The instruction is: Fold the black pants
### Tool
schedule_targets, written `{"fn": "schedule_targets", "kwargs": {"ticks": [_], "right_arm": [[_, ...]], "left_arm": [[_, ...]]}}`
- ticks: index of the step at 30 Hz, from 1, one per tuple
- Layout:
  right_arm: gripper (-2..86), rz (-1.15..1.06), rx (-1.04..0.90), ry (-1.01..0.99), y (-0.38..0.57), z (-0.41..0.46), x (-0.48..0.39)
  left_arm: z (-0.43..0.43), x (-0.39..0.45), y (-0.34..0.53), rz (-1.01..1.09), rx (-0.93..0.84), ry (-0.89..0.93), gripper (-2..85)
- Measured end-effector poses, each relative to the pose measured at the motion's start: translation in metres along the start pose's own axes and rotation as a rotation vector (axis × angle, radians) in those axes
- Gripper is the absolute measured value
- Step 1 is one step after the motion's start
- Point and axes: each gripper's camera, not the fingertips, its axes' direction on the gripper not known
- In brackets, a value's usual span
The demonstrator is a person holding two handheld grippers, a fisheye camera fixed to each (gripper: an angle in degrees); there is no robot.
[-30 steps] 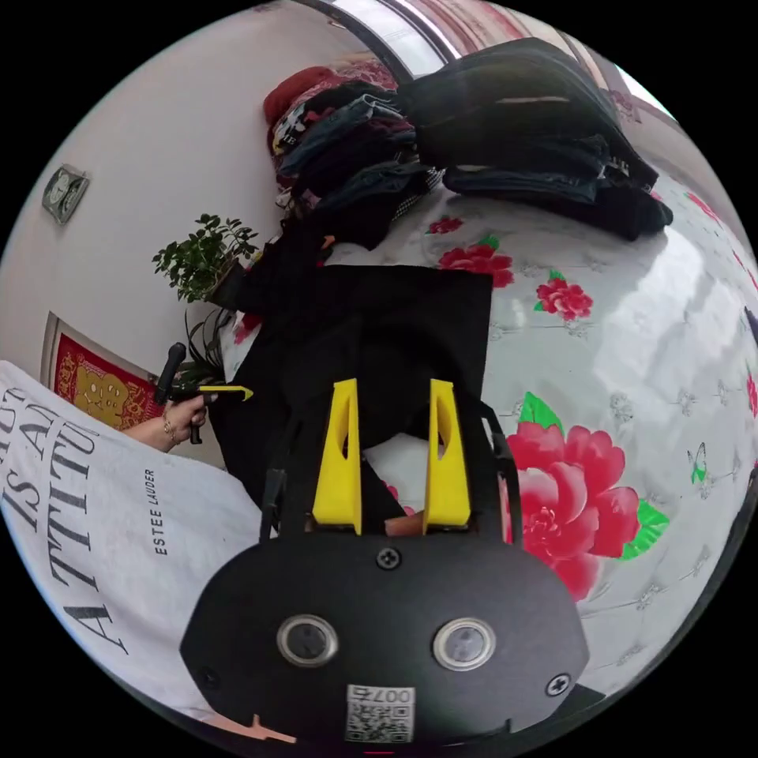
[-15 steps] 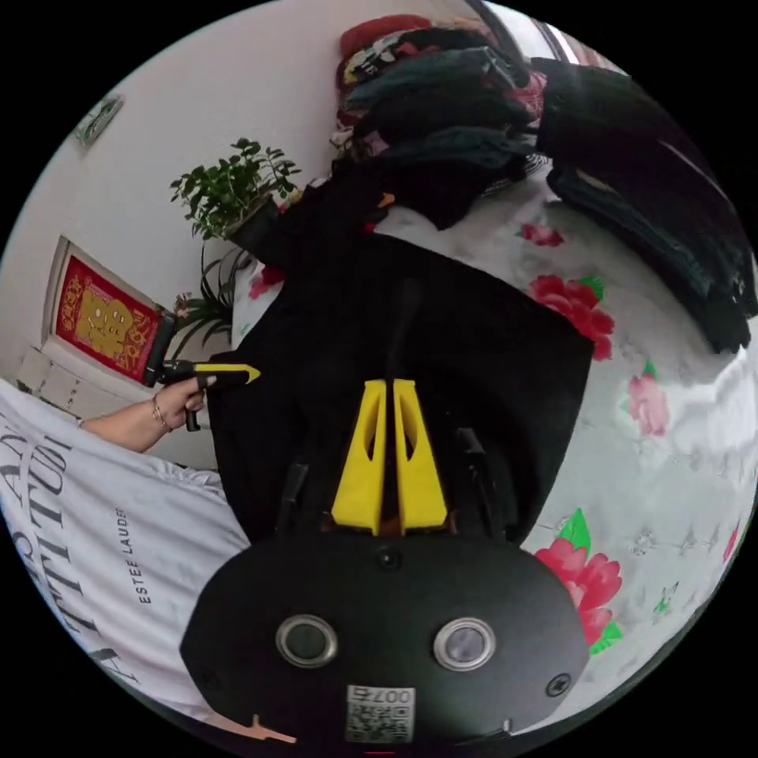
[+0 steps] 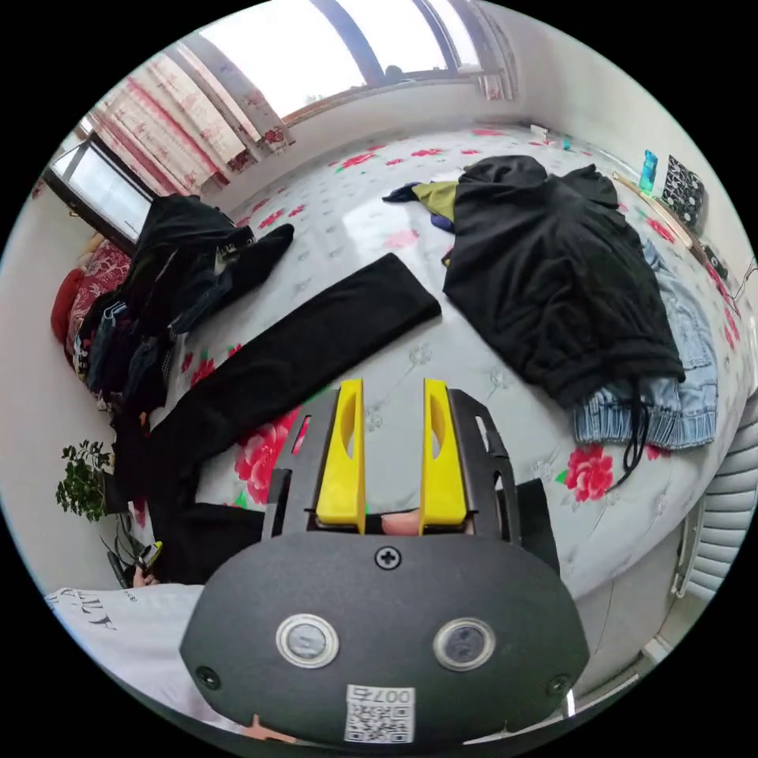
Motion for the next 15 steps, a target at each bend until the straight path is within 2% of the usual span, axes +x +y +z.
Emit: {"fn": "schedule_targets", "kwargs": {"ticks": [3, 8, 12, 15], "right_arm": [[9.5, 0.128, -0.096, -0.068, 0.082, 0.006, 0.06], [11.3, 0.397, -0.039, -0.001, 0.184, -0.048, 0.152], [12.6, 0.468, -0.082, 0.064, 0.211, -0.08, 0.195], [12.4, 0.519, -0.058, -0.039, 0.217, -0.09, 0.218]], "left_arm": [[-0.024, -0.026, 0.023, -0.103, 0.076, 0.01, 5.0], [-0.051, -0.075, 0.053, -0.31, 0.107, -0.045, 5.9], [-0.061, -0.087, 0.054, -0.344, 0.115, -0.055, 8.3], [-0.071, -0.091, 0.052, -0.377, 0.155, -0.081, 9.4]]}}
